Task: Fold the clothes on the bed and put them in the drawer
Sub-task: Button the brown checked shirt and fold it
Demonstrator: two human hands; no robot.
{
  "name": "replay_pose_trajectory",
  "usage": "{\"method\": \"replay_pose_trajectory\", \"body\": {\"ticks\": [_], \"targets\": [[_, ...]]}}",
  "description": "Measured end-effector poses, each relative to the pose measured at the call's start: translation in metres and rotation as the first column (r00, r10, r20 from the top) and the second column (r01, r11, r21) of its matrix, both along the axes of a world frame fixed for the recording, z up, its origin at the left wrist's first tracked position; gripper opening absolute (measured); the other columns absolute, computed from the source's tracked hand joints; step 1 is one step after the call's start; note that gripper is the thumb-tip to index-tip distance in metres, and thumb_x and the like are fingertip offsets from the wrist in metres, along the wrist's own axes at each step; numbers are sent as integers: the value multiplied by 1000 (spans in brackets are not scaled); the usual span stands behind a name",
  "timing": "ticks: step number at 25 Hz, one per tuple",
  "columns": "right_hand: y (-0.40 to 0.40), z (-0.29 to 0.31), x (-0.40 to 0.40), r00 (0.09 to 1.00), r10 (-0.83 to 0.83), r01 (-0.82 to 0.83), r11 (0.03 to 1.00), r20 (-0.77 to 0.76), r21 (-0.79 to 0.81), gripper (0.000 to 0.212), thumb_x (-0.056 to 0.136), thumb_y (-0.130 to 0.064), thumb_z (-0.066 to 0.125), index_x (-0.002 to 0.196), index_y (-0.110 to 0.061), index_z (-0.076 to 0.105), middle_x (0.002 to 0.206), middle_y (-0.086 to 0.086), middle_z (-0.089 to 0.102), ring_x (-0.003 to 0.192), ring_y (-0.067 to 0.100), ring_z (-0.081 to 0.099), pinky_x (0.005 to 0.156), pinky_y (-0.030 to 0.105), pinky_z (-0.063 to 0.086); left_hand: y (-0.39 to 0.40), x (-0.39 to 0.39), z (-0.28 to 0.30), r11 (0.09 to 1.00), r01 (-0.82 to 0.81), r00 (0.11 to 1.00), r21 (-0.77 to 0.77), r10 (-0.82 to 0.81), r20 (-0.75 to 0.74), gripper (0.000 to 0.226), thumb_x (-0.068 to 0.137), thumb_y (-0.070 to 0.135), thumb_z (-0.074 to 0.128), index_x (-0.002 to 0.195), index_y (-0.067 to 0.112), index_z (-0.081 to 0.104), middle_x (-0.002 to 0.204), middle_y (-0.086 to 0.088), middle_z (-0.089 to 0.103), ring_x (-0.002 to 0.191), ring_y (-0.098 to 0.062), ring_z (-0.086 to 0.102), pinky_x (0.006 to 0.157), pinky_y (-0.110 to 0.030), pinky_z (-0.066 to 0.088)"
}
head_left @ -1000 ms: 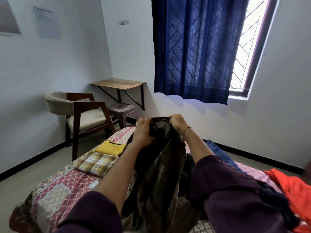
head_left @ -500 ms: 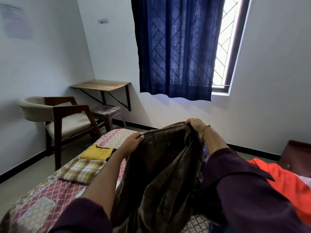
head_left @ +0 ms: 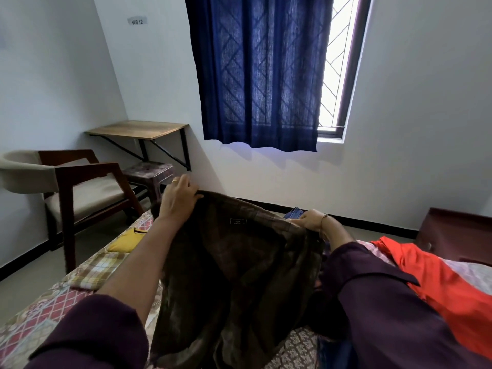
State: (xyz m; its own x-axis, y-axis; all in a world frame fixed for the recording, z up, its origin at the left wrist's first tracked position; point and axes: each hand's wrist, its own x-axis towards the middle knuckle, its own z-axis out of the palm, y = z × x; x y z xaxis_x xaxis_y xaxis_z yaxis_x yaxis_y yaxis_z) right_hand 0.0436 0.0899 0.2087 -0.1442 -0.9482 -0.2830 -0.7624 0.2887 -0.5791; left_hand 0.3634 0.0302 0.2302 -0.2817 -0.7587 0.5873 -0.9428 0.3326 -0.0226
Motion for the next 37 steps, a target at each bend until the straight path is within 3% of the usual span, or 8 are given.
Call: {"method": "replay_pose_trajectory", "body": {"ticks": [4,8,13,18,20,26,34,37], "targets": [[-3,-9,-5,920,-144,173,984,363,-49,18,92,-1,55,81,-12,46,67,2,45,48,6,49,36,9,36,4,12,-8,965,-169,945,202,217,-245,27,99,23,42,102,0,54,96,-24,62,93,-40,58,82,-46,46],[-12,-23,7,518,-323,453,889,792,66,26,94,11,40,81,-11,43,68,9,45,28,5,50,33,16,42,9,-2,-3,892,15,806,451,257,-534,26,98,21,46,116,1,45,112,-23,57,106,-39,55,85,-39,42],[-15,-2,57,240,-261,420,896,935,143,32,93,17,31,76,-9,38,44,9,58,32,11,56,37,23,47,33,-72,-2,685,418,830,597,-21,-557,59,88,26,65,141,19,40,125,-15,55,111,-23,53,90,-23,41],[-9,11,86,149,-190,446,889,970,105,26,91,18,33,81,-6,39,60,16,53,30,13,55,32,21,45,34,-99,-12,643,503,818,577,-139,-558,25,89,18,63,114,12,64,110,-14,65,95,-17,56,78,-19,39],[-8,0,89,181,-131,442,896,975,39,14,91,4,52,86,-5,43,71,15,52,40,14,58,39,22,49,33,-97,-15,691,469,832,551,-137,-537,22,90,20,62,107,8,67,96,-12,66,84,-17,56,68,-18,40],[10,-28,110,796,-85,361,862,600,-356,21,81,-6,68,97,-15,57,98,11,63,92,20,57,85,31,46,35,-95,-14,743,479,658,467,48,-752,11,91,16,60,92,6,64,75,-5,59,67,-12,51,56,-17,39],[37,-26,135,757,123,282,825,642,-490,14,89,-6,57,93,-20,57,89,0,62,85,14,57,74,16,42,66,-73,-14,703,697,-326,141,485,-811,17,96,-4,40,89,11,45,74,-12,58,46,-10,63,46,-18,52],[41,-39,139,673,161,288,842,722,-456,18,86,-8,65,96,-20,57,88,1,65,84,12,62,73,14,50,98,-74,-24,698,713,-387,61,465,-796,25,94,-12,33,98,8,46,85,-14,61,63,-16,67,55,-19,56]]}}
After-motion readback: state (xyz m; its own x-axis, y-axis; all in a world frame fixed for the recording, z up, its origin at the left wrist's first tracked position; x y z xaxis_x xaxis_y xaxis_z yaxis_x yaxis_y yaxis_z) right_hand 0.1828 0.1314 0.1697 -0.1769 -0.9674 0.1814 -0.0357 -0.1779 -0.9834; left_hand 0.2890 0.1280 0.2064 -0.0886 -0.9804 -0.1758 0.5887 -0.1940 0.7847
